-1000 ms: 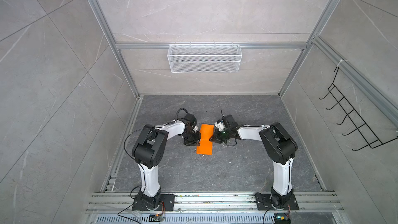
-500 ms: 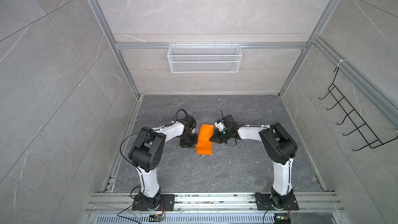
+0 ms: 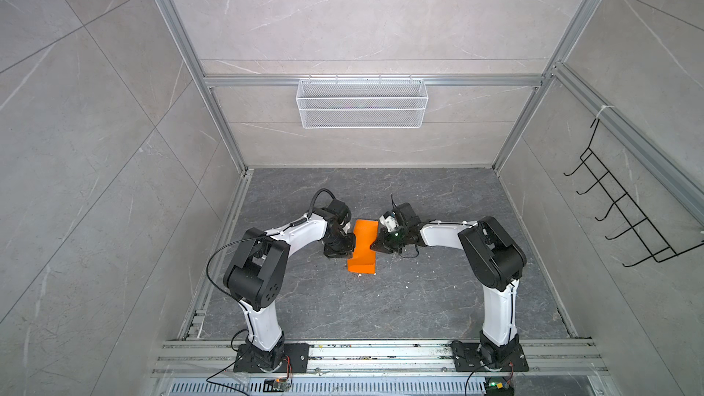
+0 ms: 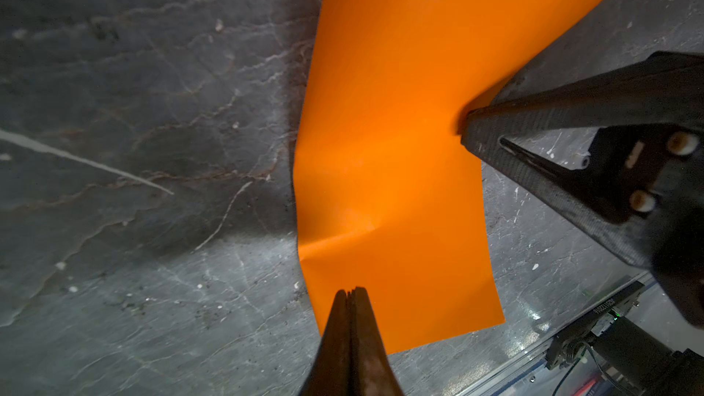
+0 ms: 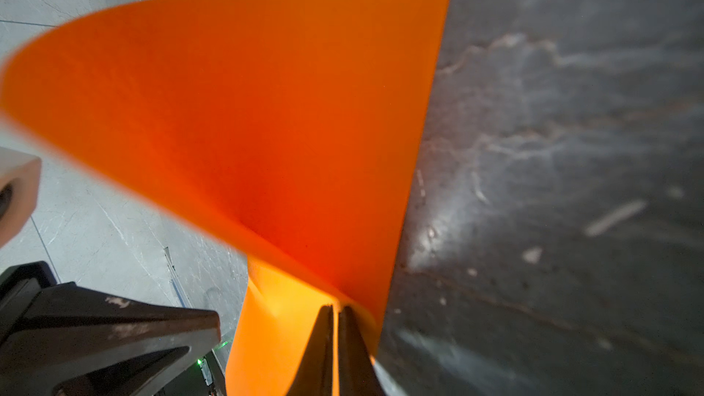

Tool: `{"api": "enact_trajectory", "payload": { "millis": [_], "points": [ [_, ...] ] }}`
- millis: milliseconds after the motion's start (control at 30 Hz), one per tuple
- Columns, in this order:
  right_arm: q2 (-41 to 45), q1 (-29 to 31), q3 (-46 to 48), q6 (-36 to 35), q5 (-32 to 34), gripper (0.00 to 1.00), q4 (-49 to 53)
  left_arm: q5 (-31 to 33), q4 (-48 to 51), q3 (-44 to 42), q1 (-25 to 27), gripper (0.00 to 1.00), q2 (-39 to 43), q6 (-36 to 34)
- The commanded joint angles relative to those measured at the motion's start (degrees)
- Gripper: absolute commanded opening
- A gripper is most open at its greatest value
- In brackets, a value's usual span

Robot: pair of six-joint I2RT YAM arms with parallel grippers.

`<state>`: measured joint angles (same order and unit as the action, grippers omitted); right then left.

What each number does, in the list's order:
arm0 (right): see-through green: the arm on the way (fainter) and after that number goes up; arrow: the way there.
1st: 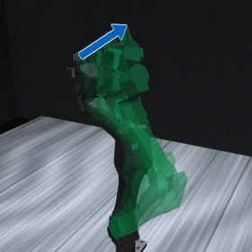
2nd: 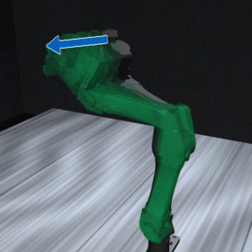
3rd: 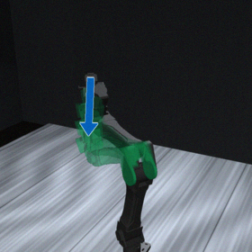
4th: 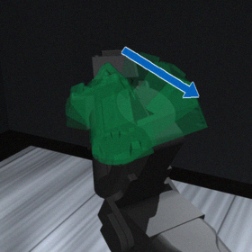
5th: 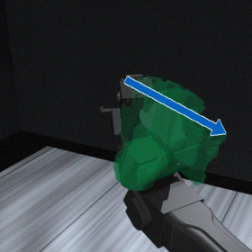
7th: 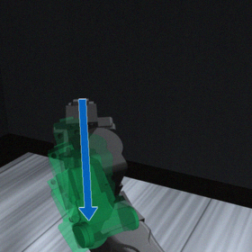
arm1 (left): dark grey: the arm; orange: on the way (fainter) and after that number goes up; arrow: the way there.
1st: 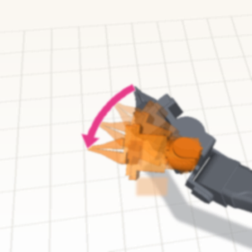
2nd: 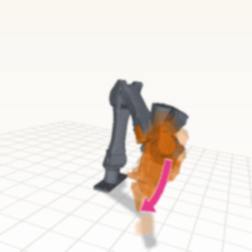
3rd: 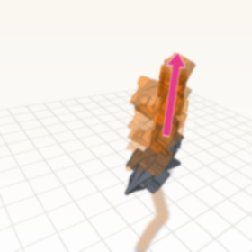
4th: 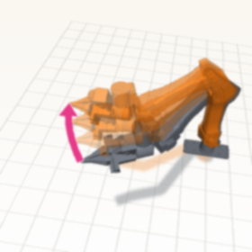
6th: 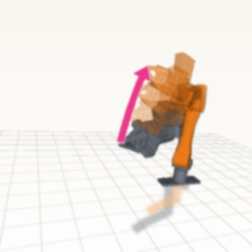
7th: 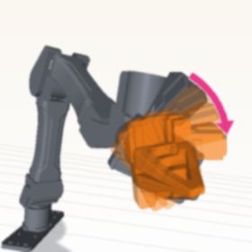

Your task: Fold a paper plane with a square sheet of paper (pick it up from the middle)

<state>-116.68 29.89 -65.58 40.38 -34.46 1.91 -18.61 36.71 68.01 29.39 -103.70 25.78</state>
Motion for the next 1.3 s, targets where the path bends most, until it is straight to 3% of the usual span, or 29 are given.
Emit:
{"api": "enact_trajectory", "payload": {
  "millis": [0, 200, 400, 700, 967, 1267],
  "points": [
    [-4.4, 0.1, 2.2, -0.1, 9.6, 0.11, 8.3, -2.2, 0.2, 0.1, 0.1, 0.00, -1.6, 0.6],
    [-4.8, 0.1, 2.0, -0.1, 9.5, 0.11, 8.4, -1.2, 0.5, -0.7, 0.3, 0.00, -3.8, 0.5],
    [-4.9, 0.1, 1.7, 0.0, 9.4, 0.11, 8.5, 5.2, 4.6, -0.8, 0.4, 0.00, -4.1, 0.2],
    [-5.0, 0.1, 1.6, 0.1, 9.5, 0.11, 8.4, 9.7, 8.3, -2.3, 0.6, 0.00, -2.3, 0.7],
    [-4.7, 0.0, 1.9, 0.2, 9.5, 0.11, 8.3, 5.3, 6.4, 0.2, 2.8, 0.00, 3.1, 2.5],
    [-4.8, 0.1, 2.0, 0.2, 9.5, 0.11, 8.3, 3.5, 4.6, -1.1, 3.7, 0.00, 0.0, 3.2]
  ]
}}
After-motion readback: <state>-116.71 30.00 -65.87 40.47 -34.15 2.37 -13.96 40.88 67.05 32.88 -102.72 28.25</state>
